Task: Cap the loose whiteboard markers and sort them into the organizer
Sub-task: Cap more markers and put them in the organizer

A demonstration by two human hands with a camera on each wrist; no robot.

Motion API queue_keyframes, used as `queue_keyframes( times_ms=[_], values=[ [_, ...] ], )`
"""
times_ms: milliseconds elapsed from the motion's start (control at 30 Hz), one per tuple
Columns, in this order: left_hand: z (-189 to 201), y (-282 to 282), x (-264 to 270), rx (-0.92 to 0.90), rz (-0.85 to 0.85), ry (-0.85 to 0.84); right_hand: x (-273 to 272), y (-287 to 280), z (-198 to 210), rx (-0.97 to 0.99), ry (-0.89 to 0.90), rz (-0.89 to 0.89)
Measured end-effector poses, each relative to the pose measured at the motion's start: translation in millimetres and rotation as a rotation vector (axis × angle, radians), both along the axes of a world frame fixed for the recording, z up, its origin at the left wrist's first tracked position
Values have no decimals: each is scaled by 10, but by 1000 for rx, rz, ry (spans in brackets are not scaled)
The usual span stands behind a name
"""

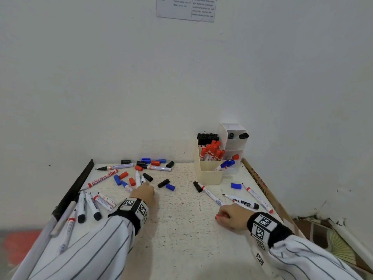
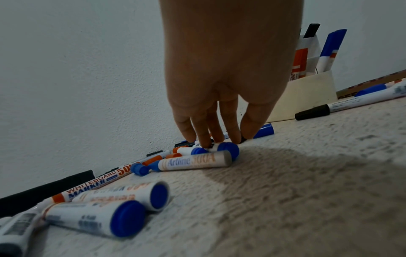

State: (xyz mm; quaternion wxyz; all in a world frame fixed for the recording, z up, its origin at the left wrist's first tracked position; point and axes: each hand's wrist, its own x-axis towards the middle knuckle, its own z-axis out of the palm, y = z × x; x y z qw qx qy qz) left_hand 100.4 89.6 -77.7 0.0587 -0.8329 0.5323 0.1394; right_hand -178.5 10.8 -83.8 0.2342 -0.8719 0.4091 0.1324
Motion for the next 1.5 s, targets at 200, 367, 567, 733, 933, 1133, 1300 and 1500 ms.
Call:
queue_keyframes(
  times_ms=[200,367,567,733,933,1133,1300,1500],
  values=[
    [-8,-101,-208,-55,-2,-24,103,-204,61,-86,-216,-171],
    [-90,-390,-861,-206,-183,281,85,-370,47,-101,-360,-301],
    [-241,-599,-1438,-121,-463,268,-41,-482,23,-128,-560,-473],
    [-231,-618,-1406,-91,-390,240,-99,-568,30,-109,-634,-556],
    [-188,-593,-1297,-28,-303,116,25,-516,93,-41,-675,-519],
    [-193,-532,-1249,-17,-238,154,146,-461,107,-137,-661,-423],
    [-193,-422,-1111,-81,-120,340,243,-406,104,-137,-682,-451],
    [-181,-281,-866,-248,4,549,408,-342,71,-132,-678,-474]
  ],
)
